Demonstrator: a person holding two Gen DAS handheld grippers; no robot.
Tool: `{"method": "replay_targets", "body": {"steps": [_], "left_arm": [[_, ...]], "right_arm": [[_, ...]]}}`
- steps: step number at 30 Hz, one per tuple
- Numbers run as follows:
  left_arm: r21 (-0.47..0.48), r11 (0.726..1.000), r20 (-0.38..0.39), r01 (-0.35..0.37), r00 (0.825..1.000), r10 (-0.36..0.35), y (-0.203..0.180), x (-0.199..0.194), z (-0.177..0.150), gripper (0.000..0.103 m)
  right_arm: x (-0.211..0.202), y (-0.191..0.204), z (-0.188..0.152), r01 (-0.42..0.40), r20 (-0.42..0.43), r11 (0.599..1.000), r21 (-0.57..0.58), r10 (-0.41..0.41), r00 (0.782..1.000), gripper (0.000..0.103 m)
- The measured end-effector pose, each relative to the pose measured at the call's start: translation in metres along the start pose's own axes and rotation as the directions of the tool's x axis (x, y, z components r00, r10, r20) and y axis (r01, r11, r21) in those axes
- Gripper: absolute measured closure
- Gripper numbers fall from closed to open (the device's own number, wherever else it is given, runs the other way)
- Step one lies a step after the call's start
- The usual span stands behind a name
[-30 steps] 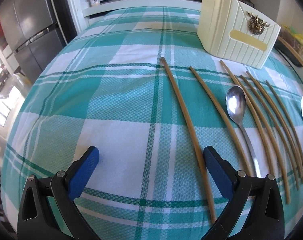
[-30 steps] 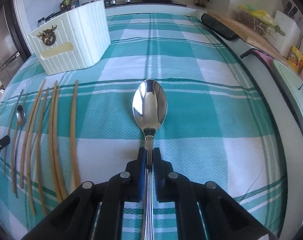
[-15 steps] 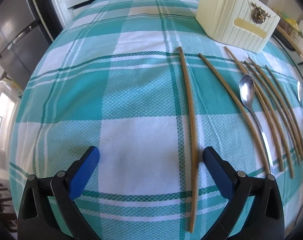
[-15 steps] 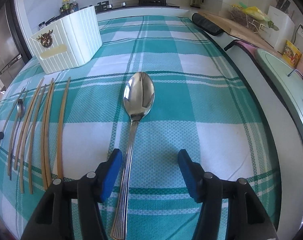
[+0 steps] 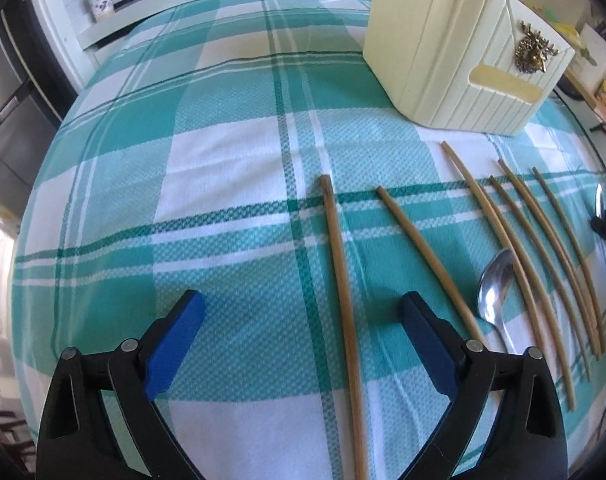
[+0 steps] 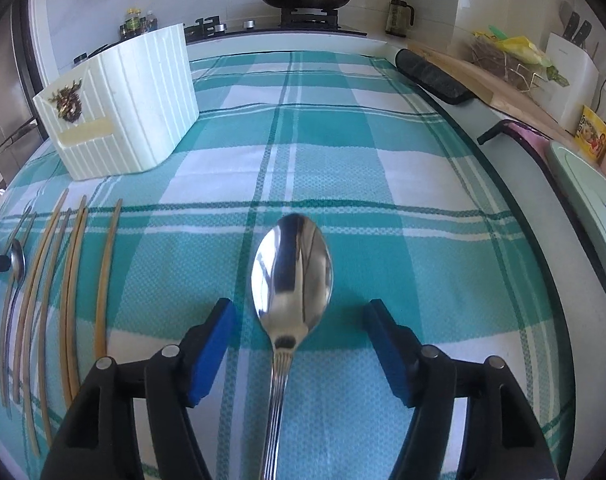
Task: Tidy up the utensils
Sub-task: 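Lift the spoon with the right tool while the left tool grasps a chopstick, then drop the spoon and chopstick into the cream caddy with both tools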
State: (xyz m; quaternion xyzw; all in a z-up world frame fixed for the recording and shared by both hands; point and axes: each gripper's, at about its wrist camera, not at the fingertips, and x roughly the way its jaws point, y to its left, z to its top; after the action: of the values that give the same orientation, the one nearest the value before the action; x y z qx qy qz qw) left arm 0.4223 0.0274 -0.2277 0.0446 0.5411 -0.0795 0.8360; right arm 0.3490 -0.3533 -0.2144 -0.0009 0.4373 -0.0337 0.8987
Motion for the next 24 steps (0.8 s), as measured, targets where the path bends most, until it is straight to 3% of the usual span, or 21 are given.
{"method": "replay_targets", "body": {"steps": [4,5,6,8,12,15,24], "left_arm": [[0.001,1.0,0.018,0.004,1.0,-0.004,-0.006,0.001,0.014,0.033],[0.004,1.0,0.031,0.008,0.999,-0.008,-0.008,0.0,0.016,0.051],[0.005,1.0,0.042,0.012,0.999,-0.012,-0.01,-0.001,0.018,0.072],[0.001,0.999,0.053,0.033,0.998,-0.033,-0.011,-0.002,0.019,0.096],[-0.058,0.996,0.077,0.061,0.995,-0.056,-0.004,-0.01,0.016,0.099],[-0.081,0.994,0.148,0.074,0.987,-0.062,0.0,-0.037,0.01,0.099],[-0.077,0.988,0.379,0.135,0.92,-0.096,0.0,-0.14,-0.018,0.099]], "right_arm": [[0.008,0.002,0.009,0.026,0.003,1.0,0.008,-0.026,1.0,0.034],[0.009,0.002,0.011,0.028,0.001,0.999,0.016,-0.028,1.0,0.038],[0.009,0.003,0.012,0.032,0.003,0.999,0.019,-0.032,0.999,0.053],[0.009,0.004,0.015,0.017,0.007,1.0,0.017,-0.017,1.0,0.061],[0.006,0.001,0.018,-0.019,0.016,0.999,0.035,0.019,1.0,0.061],[-0.014,-0.003,0.017,-0.079,0.072,0.996,0.052,0.075,0.995,0.062],[-0.111,0.007,0.009,-0.191,0.243,0.981,-0.022,0.19,0.951,0.061]]}}
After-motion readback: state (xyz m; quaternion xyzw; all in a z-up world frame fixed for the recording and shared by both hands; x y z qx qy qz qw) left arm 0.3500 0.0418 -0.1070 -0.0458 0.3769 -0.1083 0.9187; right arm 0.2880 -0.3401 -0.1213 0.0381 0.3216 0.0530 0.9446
